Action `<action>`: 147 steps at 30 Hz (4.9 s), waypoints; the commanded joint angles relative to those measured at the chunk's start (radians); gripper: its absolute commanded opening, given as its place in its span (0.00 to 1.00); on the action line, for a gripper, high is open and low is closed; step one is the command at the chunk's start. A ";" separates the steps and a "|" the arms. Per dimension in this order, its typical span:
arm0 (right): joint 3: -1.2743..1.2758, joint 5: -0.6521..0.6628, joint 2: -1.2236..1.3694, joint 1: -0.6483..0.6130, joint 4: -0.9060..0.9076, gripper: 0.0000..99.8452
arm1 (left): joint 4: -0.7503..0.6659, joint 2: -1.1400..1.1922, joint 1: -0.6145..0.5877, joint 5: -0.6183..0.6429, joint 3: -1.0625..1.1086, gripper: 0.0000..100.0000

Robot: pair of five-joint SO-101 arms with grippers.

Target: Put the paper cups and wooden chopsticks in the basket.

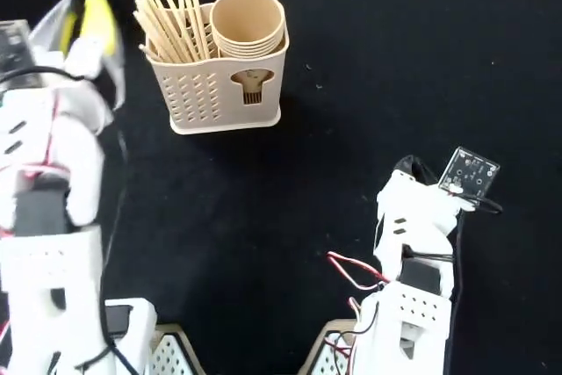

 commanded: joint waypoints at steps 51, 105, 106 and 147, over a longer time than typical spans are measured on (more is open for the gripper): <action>-0.188 0.252 -0.013 -0.367 0.534 0.01 | 0.591 -0.908 -0.031 -0.322 1.162 0.03; 0.051 0.011 -0.318 -0.488 0.601 0.01 | 0.710 -0.908 -0.027 -0.198 1.162 0.03; 0.051 0.011 -0.341 -0.483 0.646 0.01 | 0.710 -0.908 -0.027 -0.198 1.162 0.03; 0.039 0.006 -0.624 -0.147 1.028 0.01 | 0.710 -0.908 0.050 -0.198 1.162 0.03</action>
